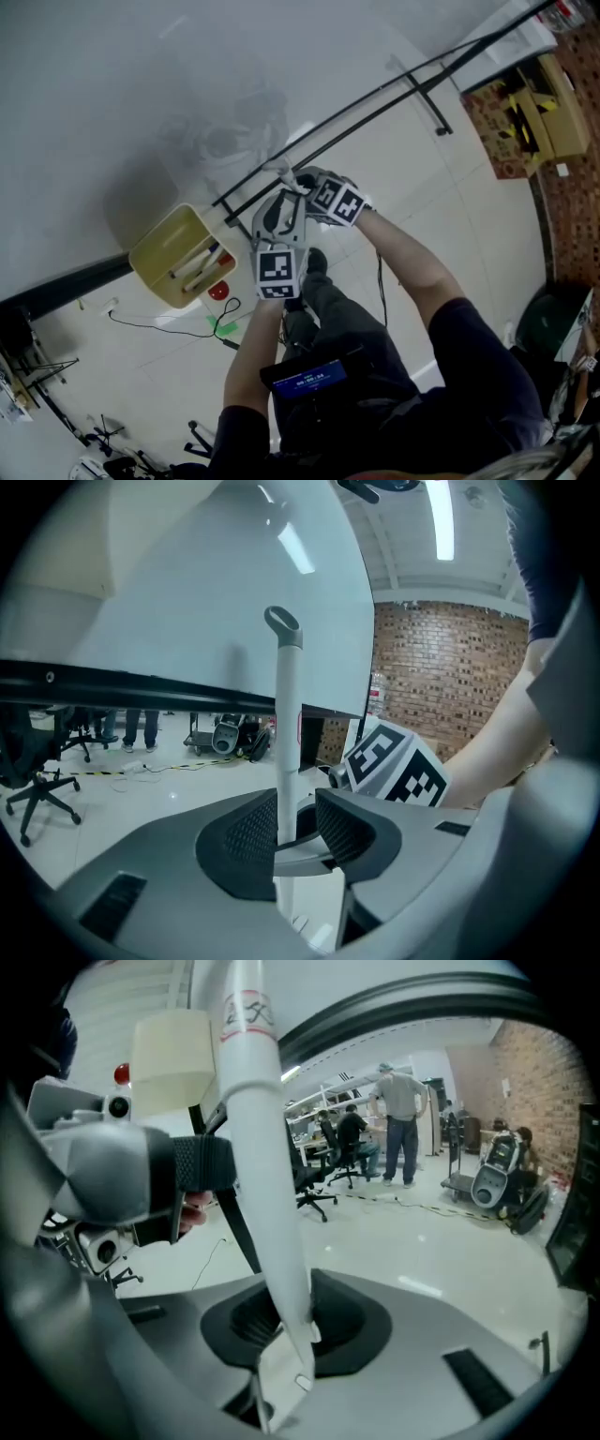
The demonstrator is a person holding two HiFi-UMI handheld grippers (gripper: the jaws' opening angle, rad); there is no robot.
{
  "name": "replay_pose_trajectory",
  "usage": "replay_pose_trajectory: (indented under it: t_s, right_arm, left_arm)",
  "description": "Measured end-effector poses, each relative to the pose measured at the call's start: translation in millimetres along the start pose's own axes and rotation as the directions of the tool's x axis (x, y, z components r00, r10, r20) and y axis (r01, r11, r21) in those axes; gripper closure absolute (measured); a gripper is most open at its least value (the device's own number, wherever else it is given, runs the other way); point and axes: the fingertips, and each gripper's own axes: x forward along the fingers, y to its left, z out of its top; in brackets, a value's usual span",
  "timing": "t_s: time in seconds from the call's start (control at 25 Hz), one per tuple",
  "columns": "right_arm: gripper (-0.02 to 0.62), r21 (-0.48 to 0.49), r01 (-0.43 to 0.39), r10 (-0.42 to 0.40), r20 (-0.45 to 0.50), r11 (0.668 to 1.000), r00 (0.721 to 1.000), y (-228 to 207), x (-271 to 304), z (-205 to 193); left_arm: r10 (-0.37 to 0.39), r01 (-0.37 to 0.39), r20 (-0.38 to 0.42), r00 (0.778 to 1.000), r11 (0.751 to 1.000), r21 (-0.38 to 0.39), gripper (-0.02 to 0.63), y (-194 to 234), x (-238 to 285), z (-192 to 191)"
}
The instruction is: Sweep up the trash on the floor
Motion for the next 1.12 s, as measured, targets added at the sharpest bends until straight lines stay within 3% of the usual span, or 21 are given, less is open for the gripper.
replay_pose_trajectory:
  t_s: [0.24, 0.36, 0.52, 0.68, 0.96, 1.12]
  right_arm:
    - [0.503, 0.006, -0.009, 0.008, 0.019, 1.0, 1.0, -2, 14, 4]
    - [0.5, 0.029, 0.003, -0.003, 0.017, 1.0, 1.0, -3, 15, 2]
    - [0.497, 0.067, 0.018, -0.018, 0.007, 0.998, 1.0, -3, 12, -3]
    - [0.511, 0.012, 0.048, -0.048, -0.054, 0.999, 0.997, -14, 18, -11]
    - [0.511, 0.022, 0.014, -0.013, -0.022, 1.0, 1.0, -11, 24, -3]
    - [0.511, 0.013, 0.018, -0.018, -0.018, 1.0, 1.0, -13, 26, 1]
  left_arm:
    - [0.009, -0.009, -0.016, 1.0, 1.0, 0.0, 0.495, 15, 9, -4]
    - [0.03, -0.031, -0.017, 0.999, 0.999, -0.015, 0.566, 22, 11, -4]
    - [0.033, -0.033, -0.024, 0.999, 0.999, -0.014, 0.566, 19, 12, -3]
    - [0.036, -0.036, -0.011, 0.999, 0.999, -0.014, 0.557, 22, 18, 9]
    - [-0.056, 0.06, 0.041, 0.998, 0.994, -0.088, 0.471, 20, 11, 8]
    - [-0.03, 0.032, 0.047, 0.998, 0.999, -0.041, 0.472, 24, 13, 11]
